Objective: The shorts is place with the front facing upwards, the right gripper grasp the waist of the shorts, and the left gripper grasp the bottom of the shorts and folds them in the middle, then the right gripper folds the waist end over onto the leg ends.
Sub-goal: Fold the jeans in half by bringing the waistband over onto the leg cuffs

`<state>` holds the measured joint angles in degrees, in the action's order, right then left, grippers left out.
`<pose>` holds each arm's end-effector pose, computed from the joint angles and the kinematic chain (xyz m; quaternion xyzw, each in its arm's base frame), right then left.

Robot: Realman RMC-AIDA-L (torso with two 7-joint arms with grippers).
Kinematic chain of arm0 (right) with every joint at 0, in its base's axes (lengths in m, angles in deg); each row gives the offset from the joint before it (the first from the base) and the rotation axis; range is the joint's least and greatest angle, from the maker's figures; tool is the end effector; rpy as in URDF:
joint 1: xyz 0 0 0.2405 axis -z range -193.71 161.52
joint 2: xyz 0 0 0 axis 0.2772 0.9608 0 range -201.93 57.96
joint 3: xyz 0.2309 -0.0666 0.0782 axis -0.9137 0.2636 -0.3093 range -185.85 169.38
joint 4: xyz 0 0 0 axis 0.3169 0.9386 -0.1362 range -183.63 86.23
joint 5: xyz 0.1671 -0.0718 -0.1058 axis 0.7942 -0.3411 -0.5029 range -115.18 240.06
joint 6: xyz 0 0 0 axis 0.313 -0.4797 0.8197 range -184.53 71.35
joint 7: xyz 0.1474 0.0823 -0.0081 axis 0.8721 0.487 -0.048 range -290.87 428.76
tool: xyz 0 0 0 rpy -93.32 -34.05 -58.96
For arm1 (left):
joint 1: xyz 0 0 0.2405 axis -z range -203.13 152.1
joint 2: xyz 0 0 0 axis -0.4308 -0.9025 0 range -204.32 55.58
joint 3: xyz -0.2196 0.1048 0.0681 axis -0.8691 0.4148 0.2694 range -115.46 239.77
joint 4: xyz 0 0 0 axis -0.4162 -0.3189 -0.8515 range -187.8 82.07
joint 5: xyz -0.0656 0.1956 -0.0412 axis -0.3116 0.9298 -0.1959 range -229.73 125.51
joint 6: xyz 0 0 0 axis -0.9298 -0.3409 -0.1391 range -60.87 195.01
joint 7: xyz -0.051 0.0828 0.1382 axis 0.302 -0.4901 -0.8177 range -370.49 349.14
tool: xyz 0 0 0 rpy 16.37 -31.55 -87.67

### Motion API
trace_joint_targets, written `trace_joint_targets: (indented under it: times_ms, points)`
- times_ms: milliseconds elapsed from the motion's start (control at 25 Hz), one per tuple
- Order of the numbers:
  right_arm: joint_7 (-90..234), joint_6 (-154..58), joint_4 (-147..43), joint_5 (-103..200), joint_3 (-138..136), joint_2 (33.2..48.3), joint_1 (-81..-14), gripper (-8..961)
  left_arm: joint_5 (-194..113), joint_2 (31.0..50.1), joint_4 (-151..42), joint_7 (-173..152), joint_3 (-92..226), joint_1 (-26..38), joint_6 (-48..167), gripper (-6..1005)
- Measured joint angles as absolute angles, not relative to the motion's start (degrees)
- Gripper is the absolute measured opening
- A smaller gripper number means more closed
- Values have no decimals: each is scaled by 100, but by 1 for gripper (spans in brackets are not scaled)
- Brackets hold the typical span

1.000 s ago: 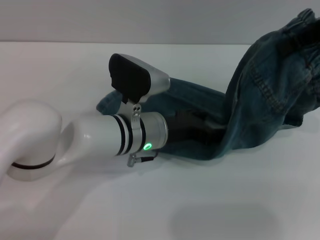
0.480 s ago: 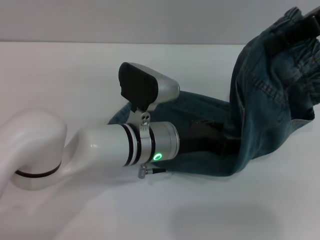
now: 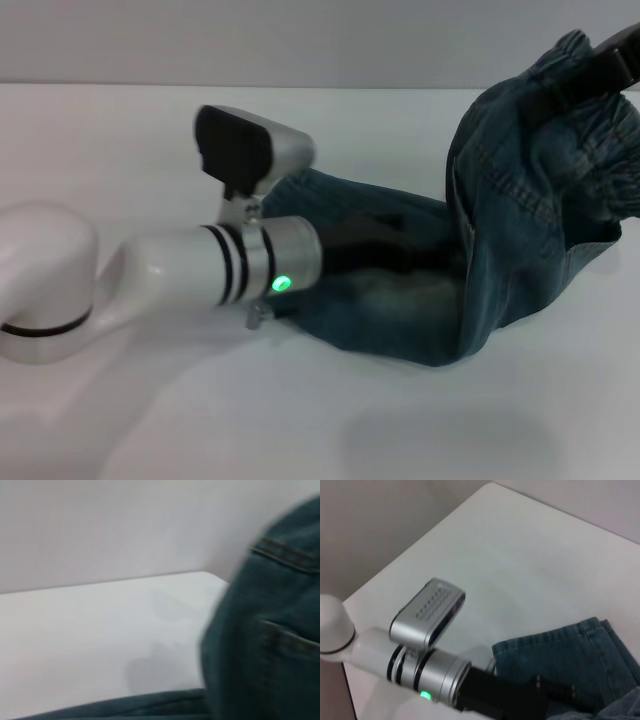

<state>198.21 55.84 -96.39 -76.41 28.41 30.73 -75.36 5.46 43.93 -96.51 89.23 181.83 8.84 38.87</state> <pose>0.1284 0.4109 0.1068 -0.9384 0.3445 0.0161 0.0229 -0.1562 0.3599 -0.1617 -0.9069 -0.3351 -0.1896 0.1709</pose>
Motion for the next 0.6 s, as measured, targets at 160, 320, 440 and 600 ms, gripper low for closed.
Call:
trace_joint_targets:
  times_ms: [160,320,440,600]
  points:
    - [19736,5579,-9624,-7638,2841,3122,-7503,67,554,4360,-9396,8745,17766,884,3866,828]
    - [19596,5495,-9503,-7636,2841,3192,-7496,67,558,4342,-9191,8387,17158,867,3868,828]
    - [19418,5327,-9361,-7634,2886,3281,-7529,67,561,4345,-9107,7987,16522,820,3901,827]
    - [19198,5056,-9205,-7633,3080,3451,-7598,66,562,4354,-9100,7456,15597,719,3908,827]
